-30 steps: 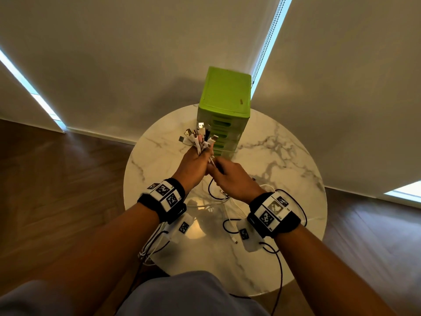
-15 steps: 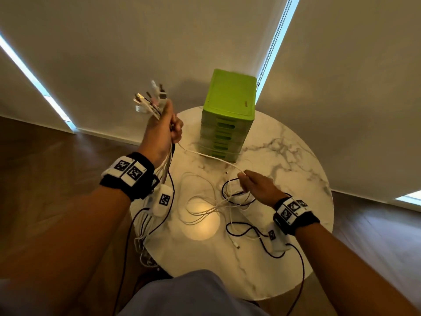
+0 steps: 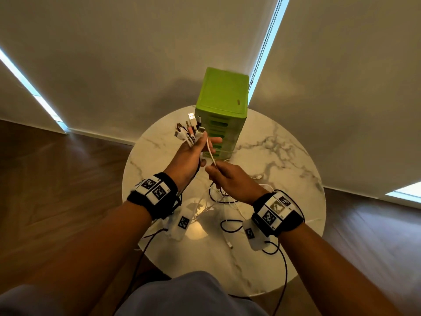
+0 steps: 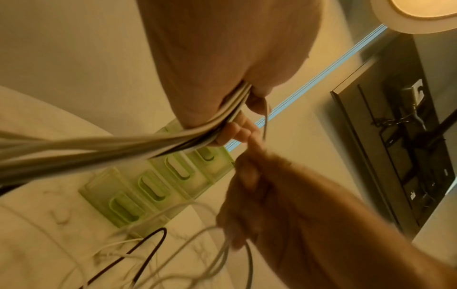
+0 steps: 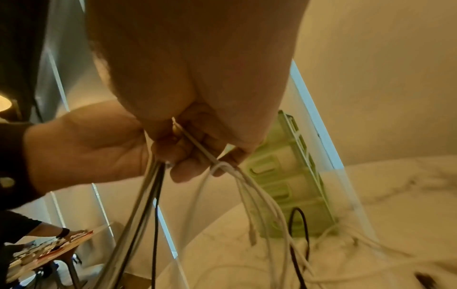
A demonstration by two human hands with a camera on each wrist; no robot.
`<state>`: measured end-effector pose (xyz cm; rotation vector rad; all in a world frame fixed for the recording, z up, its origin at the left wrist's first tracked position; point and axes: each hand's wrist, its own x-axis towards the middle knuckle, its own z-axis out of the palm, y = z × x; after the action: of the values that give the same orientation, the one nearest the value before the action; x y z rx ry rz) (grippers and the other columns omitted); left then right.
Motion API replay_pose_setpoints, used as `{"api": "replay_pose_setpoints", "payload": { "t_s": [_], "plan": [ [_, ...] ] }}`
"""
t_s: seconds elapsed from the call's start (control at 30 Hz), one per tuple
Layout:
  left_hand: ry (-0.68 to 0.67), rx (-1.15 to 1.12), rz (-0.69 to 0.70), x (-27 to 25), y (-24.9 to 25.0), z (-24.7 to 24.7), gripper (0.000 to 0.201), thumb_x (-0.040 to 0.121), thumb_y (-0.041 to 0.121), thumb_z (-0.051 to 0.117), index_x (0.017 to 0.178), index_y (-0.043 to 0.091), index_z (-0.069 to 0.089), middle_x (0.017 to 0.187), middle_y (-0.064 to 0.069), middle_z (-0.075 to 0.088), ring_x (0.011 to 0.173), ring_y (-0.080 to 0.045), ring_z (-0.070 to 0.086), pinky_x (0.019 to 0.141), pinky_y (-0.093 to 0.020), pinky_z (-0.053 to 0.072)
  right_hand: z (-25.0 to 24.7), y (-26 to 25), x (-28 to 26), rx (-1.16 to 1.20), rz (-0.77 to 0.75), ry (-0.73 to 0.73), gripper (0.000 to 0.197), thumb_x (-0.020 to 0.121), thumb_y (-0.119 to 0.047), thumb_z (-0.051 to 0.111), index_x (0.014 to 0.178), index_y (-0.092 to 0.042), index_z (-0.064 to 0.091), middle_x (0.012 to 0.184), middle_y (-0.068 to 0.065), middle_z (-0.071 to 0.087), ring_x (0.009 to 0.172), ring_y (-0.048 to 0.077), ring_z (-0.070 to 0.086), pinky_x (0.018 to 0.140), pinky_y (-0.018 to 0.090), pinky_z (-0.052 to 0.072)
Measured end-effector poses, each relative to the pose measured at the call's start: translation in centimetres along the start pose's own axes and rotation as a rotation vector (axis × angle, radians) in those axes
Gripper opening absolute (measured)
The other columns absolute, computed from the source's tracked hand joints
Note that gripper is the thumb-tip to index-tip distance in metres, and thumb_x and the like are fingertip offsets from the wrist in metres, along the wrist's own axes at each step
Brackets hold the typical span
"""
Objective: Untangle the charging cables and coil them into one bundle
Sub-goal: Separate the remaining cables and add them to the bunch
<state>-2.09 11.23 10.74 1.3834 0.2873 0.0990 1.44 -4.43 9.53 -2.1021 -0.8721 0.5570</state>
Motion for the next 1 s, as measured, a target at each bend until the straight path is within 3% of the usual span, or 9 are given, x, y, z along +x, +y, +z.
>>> {"api": "replay_pose_setpoints", "payload": {
  "t_s": [0.13,0.23,0.3,0.37,0.6,0.73,0.8,0.9,1.0],
  "plan": [
    [0.116,-0.218,0.054,0.2,2.2,-0.9,0.047,0.108,0.041,0.034,0.078,0.023,0.065,0.079,-0.004,0.074,0.084,-0.025,0.072,0.081,-0.043,0.055,1.5,4.1,-0.6,-0.103,0.142,-0.179,0.037,0.104,-0.05,0.041,0.081,-0.026,0.056,0.077,-0.008,0.064,0.072,0.008,0.061,0.077,0.031,0.05],
    [0.239,-0.42,0.103,1.1,4.9,-3.6,0.04,0.106,0.044,0.039,0.076,0.021,0.05,0.056,0.004,0.051,0.053,-0.017,0.057,0.055,-0.029,0.05,1.6,8.3,-2.3,-0.143,0.254,-0.207,0.047,0.1,-0.064,0.032,0.082,-0.028,0.056,0.08,-0.006,0.064,0.08,0.018,0.063,0.086,0.043,0.052],
    [0.287,-0.438,0.186,1.8,6.5,-6.1,0.042,0.107,0.045,0.038,0.072,0.023,0.045,0.054,0.006,0.038,0.046,-0.011,0.036,0.047,-0.025,0.034,1.2,10.3,-3.6,-0.154,0.267,-0.182,0.064,0.091,-0.079,0.025,0.088,-0.025,0.06,0.085,-0.003,0.066,0.082,0.019,0.064,0.087,0.045,0.052],
    [0.295,-0.367,0.25,2.0,6.8,-7.8,0.042,0.107,0.044,0.037,0.073,0.022,0.045,0.054,0.008,0.034,0.047,-0.009,0.028,0.048,-0.025,0.026,0.6,11.2,-4.2,-0.092,0.26,-0.06,0.058,0.093,-0.076,0.027,0.085,-0.029,0.06,0.079,-0.005,0.065,0.075,0.014,0.061,0.083,0.045,0.053],
    [0.041,0.29,0.101,0.3,0.7,-4.9,0.03,0.103,0.034,0.046,0.086,0.026,0.069,0.059,0.012,0.043,0.056,-0.008,0.036,0.055,-0.026,0.029,-1.1,5.3,-0.2,-0.026,0.161,0.299,0.04,0.106,-0.045,0.04,0.072,-0.029,0.051,0.066,-0.008,0.056,0.061,0.014,0.056,0.069,0.043,0.052],
    [-0.03,0.325,-0.062,-0.5,-0.8,-2.0,0.034,0.107,0.035,0.043,0.088,0.022,0.068,0.057,0.01,0.042,0.053,-0.008,0.036,0.052,-0.024,0.03,-0.3,1.7,0.7,-0.093,-0.027,0.239,0.031,0.108,-0.037,0.04,0.079,-0.039,0.052,0.072,-0.013,0.057,0.064,0.002,0.055,0.068,0.029,0.047],
    [-0.038,0.285,-0.099,-0.4,-1.0,-1.3,0.037,0.104,0.044,0.047,0.086,0.019,0.068,0.058,0.009,0.044,0.053,-0.008,0.038,0.054,-0.025,0.032,0.1,0.6,0.6,-0.133,-0.115,0.177,0.026,0.108,-0.032,0.04,0.09,-0.03,0.059,0.075,-0.012,0.058,0.065,0.004,0.054,0.067,0.024,0.044],
    [-0.097,0.26,-0.083,-0.3,-1.5,-1.2,0.034,0.101,0.045,0.054,0.081,0.02,0.066,0.057,0.012,0.052,0.051,-0.004,0.044,0.056,-0.023,0.037,0.6,0.1,0.3,-0.148,-0.132,0.066,0.03,0.108,-0.032,0.041,0.105,-0.012,0.062,0.084,-0.003,0.063,0.071,0.009,0.058,0.07,0.026,0.047],
    [-0.033,0.288,-0.05,0.3,-1.7,-1.7,0.026,0.103,0.039,0.053,0.088,0.02,0.063,0.054,0.012,0.044,0.052,-0.007,0.04,0.058,-0.028,0.035,1.0,1.2,0.0,-0.172,0.02,-0.071,0.033,0.106,-0.039,0.043,0.099,-0.009,0.056,0.086,0.007,0.067,0.077,0.021,0.063,0.074,0.036,0.05]
  ]
}}
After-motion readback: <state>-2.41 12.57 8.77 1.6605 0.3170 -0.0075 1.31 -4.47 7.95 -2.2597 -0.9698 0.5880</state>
